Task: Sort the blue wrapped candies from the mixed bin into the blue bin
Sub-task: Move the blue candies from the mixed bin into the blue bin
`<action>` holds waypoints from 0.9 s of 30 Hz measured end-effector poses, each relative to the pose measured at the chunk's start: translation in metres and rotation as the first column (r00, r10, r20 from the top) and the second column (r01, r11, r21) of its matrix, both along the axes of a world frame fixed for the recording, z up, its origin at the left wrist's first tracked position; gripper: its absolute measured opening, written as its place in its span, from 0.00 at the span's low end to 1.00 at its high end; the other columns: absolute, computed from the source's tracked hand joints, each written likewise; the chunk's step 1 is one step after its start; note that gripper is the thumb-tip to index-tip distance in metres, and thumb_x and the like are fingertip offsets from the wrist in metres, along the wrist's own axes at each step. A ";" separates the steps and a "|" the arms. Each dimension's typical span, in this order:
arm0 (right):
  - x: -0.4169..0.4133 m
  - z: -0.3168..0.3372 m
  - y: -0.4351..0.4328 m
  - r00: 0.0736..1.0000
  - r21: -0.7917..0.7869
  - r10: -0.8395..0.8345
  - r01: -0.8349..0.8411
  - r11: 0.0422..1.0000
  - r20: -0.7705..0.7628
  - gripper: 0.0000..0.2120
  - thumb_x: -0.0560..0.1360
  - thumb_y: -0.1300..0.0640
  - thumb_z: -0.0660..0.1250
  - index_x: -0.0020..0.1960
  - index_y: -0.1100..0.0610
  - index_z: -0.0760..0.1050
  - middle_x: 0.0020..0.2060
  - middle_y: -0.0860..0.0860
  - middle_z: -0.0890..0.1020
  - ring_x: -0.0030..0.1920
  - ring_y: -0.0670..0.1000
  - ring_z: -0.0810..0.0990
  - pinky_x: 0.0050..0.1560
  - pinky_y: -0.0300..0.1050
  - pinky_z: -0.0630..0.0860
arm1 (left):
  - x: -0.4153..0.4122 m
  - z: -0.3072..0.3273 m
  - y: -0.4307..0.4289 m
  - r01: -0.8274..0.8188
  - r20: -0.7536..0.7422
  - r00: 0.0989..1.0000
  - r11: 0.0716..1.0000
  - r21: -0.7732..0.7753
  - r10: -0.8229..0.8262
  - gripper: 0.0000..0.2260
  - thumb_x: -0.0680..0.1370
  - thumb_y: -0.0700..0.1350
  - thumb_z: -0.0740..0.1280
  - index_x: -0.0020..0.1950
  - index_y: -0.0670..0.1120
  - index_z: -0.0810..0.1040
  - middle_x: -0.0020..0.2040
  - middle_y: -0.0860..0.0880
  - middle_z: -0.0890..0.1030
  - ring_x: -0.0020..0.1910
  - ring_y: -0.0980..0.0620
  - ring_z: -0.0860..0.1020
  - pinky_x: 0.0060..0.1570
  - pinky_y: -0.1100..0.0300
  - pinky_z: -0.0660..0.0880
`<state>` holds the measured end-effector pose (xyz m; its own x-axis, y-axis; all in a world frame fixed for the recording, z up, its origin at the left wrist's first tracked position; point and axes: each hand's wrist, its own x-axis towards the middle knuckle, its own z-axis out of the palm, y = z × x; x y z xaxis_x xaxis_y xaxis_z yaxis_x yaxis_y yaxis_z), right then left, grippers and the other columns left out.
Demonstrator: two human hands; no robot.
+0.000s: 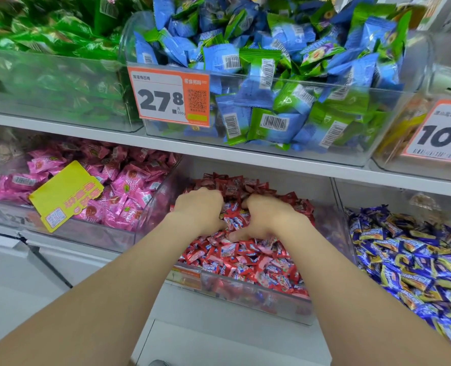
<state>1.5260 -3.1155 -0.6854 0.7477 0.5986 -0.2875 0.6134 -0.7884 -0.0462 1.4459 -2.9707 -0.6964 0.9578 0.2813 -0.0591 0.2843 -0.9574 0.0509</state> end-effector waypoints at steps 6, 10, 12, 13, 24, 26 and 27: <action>0.002 -0.002 -0.006 0.996 0.141 0.031 -0.018 0.990 -0.089 0.25 0.68 0.41 0.80 0.57 0.57 0.82 0.49 0.53 0.85 0.49 0.57 0.84 0.53 0.55 0.84 | -0.004 0.008 0.015 0.042 -0.107 0.992 0.978 -0.205 -0.065 0.14 0.73 0.57 0.75 0.43 0.47 0.85 0.42 0.51 0.85 0.43 0.47 0.82 0.47 0.49 0.82; 0.002 0.008 -0.016 0.974 0.206 0.104 -0.062 0.977 -0.201 0.14 0.70 0.51 0.78 0.47 0.61 0.85 0.36 0.53 0.84 0.36 0.54 0.80 0.42 0.48 0.80 | -0.016 0.020 0.020 -0.009 -0.022 1.000 0.943 -0.332 0.002 0.17 0.75 0.57 0.66 0.39 0.44 0.79 0.28 0.48 0.79 0.29 0.50 0.77 0.39 0.50 0.80; 0.002 0.015 -0.025 0.961 0.191 0.114 -0.066 0.979 -0.253 0.10 0.69 0.52 0.78 0.45 0.58 0.86 0.32 0.48 0.82 0.33 0.49 0.75 0.39 0.47 0.77 | -0.021 0.026 0.019 -0.041 0.016 0.999 0.935 -0.353 0.050 0.20 0.78 0.58 0.62 0.40 0.44 0.81 0.26 0.49 0.79 0.26 0.52 0.78 0.37 0.55 0.78; 0.003 0.018 -0.030 0.956 0.175 0.109 -0.062 0.983 -0.273 0.09 0.68 0.52 0.78 0.45 0.56 0.87 0.32 0.46 0.83 0.33 0.47 0.76 0.40 0.48 0.78 | -0.022 0.026 0.018 -0.047 0.030 0.998 0.933 -0.357 0.062 0.21 0.79 0.59 0.61 0.40 0.44 0.81 0.25 0.49 0.78 0.25 0.51 0.77 0.37 0.56 0.78; -0.002 0.024 -0.046 0.997 0.360 0.049 -0.070 0.930 0.066 0.12 0.79 0.39 0.70 0.56 0.45 0.83 0.43 0.42 0.81 0.49 0.51 0.83 0.50 0.46 0.80 | -0.013 0.030 0.000 -0.170 0.140 0.947 0.822 -0.544 0.288 0.16 0.76 0.56 0.68 0.37 0.45 0.74 0.34 0.45 0.80 0.25 0.43 0.83 0.30 0.56 0.81; -0.007 0.016 -0.035 0.989 0.227 0.145 -0.148 0.963 0.027 0.17 0.77 0.44 0.74 0.65 0.41 0.79 0.47 0.44 0.79 0.51 0.52 0.82 0.53 0.50 0.80 | -0.007 0.027 -0.001 -0.162 0.164 0.941 0.819 -0.551 0.296 0.13 0.75 0.53 0.69 0.37 0.45 0.77 0.32 0.47 0.80 0.25 0.45 0.83 0.31 0.57 0.81; -0.009 0.011 -0.030 0.984 0.140 0.175 -0.174 0.975 0.004 0.20 0.78 0.47 0.74 0.69 0.41 0.77 0.51 0.48 0.80 0.53 0.54 0.81 0.54 0.52 0.81 | -0.002 0.025 -0.001 -0.146 0.181 0.942 0.830 -0.539 0.283 0.12 0.74 0.51 0.69 0.35 0.45 0.77 0.30 0.47 0.80 0.25 0.46 0.83 0.32 0.58 0.81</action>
<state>1.5169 -3.1452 -0.6744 0.6259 0.7544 -0.1979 0.7403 -0.6545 -0.1537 1.4434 -2.9717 -0.6716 0.8791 0.4759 -0.0269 0.3918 -0.6893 0.6094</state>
